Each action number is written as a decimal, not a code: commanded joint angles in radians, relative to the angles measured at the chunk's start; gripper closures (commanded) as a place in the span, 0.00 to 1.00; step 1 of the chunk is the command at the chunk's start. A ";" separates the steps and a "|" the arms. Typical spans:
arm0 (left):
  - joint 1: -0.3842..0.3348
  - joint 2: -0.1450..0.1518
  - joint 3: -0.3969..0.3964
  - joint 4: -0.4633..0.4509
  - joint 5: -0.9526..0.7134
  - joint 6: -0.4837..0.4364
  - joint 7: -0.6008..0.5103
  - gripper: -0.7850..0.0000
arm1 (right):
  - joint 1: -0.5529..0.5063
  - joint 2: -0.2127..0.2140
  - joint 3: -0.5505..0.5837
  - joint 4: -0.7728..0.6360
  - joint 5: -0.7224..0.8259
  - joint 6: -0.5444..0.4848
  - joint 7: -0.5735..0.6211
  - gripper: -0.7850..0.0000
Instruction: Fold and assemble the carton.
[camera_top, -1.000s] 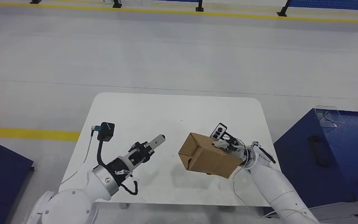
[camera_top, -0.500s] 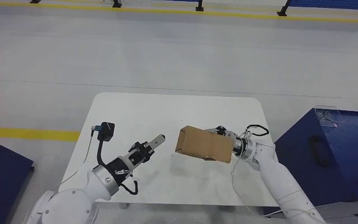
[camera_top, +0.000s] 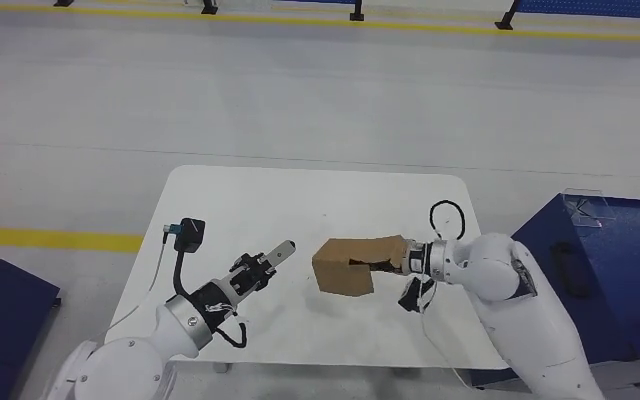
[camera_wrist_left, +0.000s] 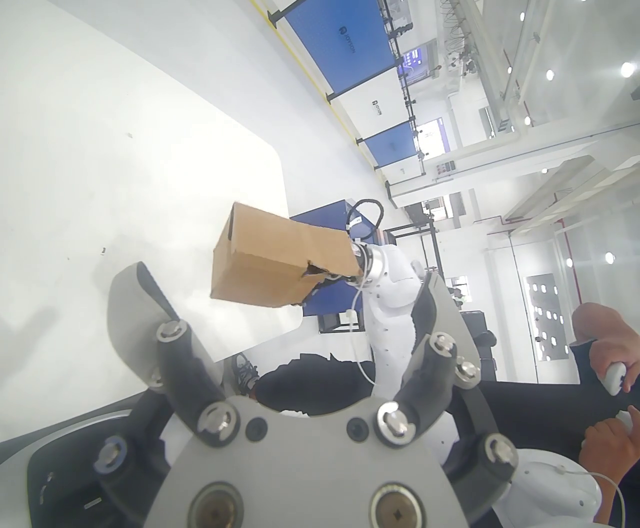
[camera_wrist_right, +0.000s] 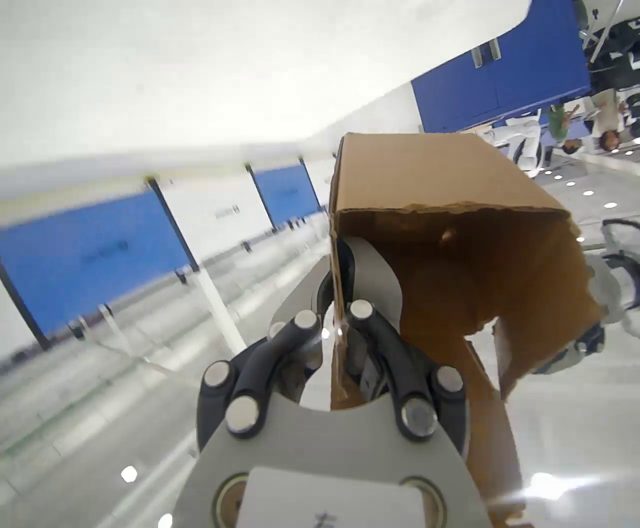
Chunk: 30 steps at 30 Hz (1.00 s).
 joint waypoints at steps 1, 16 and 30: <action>0.000 0.000 0.000 0.000 0.000 0.000 0.000 0.00 | 0.000 0.003 -0.001 -0.008 0.016 -0.129 -0.135 1.00; 0.000 0.000 0.000 0.000 0.000 0.000 0.000 0.00 | 0.082 -0.024 -0.138 0.167 -0.037 -0.297 -0.163 0.62; 0.000 0.000 0.000 0.000 0.000 0.000 0.000 0.00 | 0.072 -0.007 -0.040 0.080 -0.148 0.218 0.075 1.00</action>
